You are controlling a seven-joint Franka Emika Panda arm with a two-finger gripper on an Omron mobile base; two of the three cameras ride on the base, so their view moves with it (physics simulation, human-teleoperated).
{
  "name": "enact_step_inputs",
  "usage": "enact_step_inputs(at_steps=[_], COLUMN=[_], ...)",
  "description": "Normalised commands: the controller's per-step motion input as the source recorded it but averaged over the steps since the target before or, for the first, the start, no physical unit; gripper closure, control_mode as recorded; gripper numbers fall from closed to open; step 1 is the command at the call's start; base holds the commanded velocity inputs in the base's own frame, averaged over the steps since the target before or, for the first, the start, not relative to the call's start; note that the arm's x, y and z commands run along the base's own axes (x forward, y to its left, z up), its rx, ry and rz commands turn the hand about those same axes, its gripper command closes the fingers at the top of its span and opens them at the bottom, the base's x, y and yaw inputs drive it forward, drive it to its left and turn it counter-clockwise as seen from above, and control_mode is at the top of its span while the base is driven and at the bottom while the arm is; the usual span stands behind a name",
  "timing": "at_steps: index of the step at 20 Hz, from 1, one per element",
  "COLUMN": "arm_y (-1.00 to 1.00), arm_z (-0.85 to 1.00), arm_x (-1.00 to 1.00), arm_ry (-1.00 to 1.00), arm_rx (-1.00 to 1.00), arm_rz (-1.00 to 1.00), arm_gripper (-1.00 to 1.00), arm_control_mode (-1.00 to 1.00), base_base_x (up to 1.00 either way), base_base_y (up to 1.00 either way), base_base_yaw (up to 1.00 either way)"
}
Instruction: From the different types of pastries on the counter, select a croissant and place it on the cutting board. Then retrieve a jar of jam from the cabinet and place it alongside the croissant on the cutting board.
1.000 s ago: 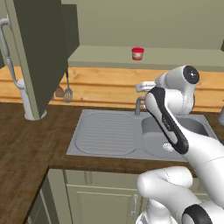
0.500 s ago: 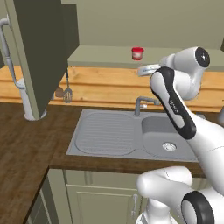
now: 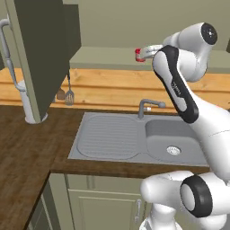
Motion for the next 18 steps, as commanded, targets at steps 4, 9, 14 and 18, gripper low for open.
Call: enact_step_inputs(at_steps=[4, 9, 14, 18], arm_y=[0.09, 0.06, 0.0, 0.0], arm_z=[0.03, 0.0, 0.0, 0.0], arm_x=[0.61, 0.71, 0.67, 0.55], arm_ry=[0.11, 0.16, 0.08, 0.04], arm_rx=[-0.09, -0.08, -0.03, -0.01], arm_rz=[0.0, 0.0, 0.0, 0.0], arm_gripper=[-1.0, -1.0, -1.0, -1.0], arm_control_mode=[-1.0, -1.0, -1.0, -1.0], base_base_x=[0.0, 0.0, 0.0, 0.0], base_base_y=[0.0, 0.0, 0.0, 0.0], base_base_yaw=[0.0, 0.0, 0.0, 0.0])
